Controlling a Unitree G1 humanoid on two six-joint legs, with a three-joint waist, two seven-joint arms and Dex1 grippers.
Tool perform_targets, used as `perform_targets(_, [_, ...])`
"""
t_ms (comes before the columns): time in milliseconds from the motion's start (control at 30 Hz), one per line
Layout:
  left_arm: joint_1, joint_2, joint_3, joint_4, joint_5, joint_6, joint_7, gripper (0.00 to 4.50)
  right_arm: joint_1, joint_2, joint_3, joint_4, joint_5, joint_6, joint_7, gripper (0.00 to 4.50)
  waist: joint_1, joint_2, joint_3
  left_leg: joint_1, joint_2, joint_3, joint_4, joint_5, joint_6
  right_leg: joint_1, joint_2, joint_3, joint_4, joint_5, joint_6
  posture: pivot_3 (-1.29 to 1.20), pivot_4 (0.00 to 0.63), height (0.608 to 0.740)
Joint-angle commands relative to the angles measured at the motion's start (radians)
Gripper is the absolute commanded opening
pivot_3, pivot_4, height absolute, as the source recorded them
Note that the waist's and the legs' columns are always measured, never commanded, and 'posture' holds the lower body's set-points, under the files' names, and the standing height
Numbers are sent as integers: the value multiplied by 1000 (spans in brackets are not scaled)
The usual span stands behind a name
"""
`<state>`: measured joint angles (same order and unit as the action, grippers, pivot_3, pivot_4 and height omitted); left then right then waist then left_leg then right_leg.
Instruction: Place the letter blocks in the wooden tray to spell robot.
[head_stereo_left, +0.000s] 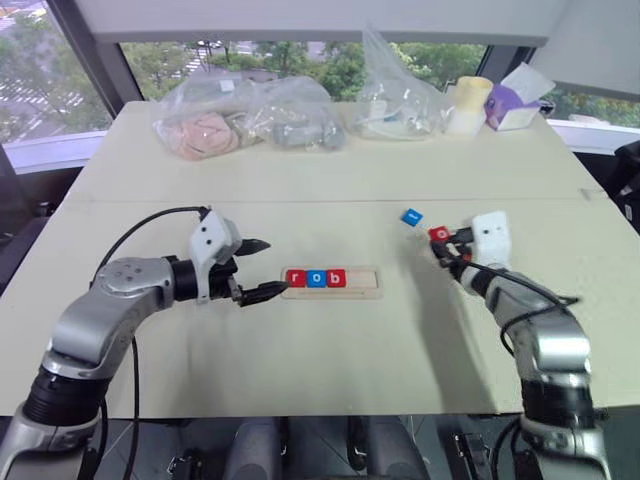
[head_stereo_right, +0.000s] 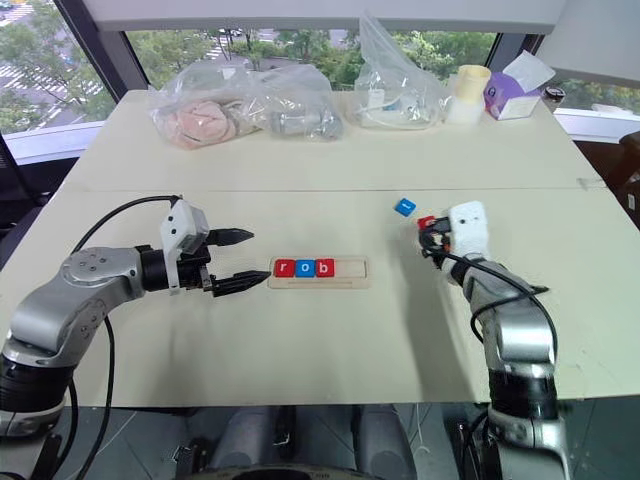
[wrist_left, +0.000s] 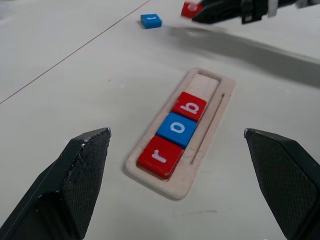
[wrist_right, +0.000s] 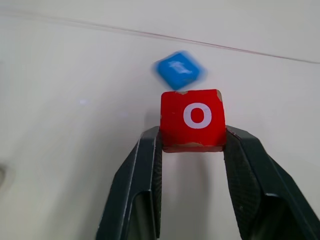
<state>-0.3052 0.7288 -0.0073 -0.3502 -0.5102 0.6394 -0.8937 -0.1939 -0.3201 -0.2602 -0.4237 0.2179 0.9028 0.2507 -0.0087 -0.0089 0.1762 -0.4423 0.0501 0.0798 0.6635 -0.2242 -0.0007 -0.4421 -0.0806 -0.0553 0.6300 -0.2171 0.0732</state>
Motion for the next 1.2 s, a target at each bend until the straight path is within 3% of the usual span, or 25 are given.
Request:
perform_targets(33, [-17,-7,-4,-10,6,-27,-8,4500,50,73,-37,-256,61,229,-81,1129,-5,0,0,0,0,0,0,0,0,0,0,0,0,0,0,0,150,739])
perform_targets(167, [-39,-19,-23,7,11,-33,-19,4500,106,146,8,-425,64,414,-144,1129,-5,1,0,1,1,0,0,0,0,-1,-1,0,0,1,-2,0,150,739])
perform_targets(333, [-64,-19,-30,49,31,-54,-40,4500,137,205,63,-472,18,473,-230,1129,-4,1,0,0,1,0,0,0,-1,-1,-1,0,-1,1,-2,0,150,739])
perform_targets(533, [-64,-13,-26,50,36,-57,-47,4500,147,169,116,-469,30,540,-201,4165,-5,1,0,-1,1,0,-1,0,0,-2,-2,0,-4,1,-2,0,150,739])
perform_targets(567, [-64,-12,-25,51,38,-58,-49,4500,117,125,105,-457,39,521,-168,4417,-5,1,0,-1,1,0,-1,0,0,-2,-2,0,-4,1,-2,0,150,739])
perform_targets(733, [-73,14,-23,55,31,-48,-94,4500,-29,-214,-51,-290,177,291,197,4417,-5,2,2,-1,0,1,-1,-1,-2,-1,-4,-1,-4,0,0,0,150,739])
perform_targets(900, [-66,93,-61,31,15,-42,-227,4500,57,-505,-19,26,173,-209,686,4417,0,1,1,0,-1,-1,-11,0,0,1,-1,-3,-15,0,-1,0,150,739])
perform_targets(1067, [-82,124,-71,19,10,-37,-281,4500,22,-607,169,419,-5,-759,931,4417,-4,1,1,0,-3,5,-13,-1,2,1,0,-1,-17,-1,1,0,150,739])
perform_targets(1200, [-84,124,-76,22,27,-41,-272,4500,-142,-594,293,686,-57,-989,1093,4417,-8,2,2,1,-2,5,-9,0,1,1,0,-1,-14,0,2,0,150,739])
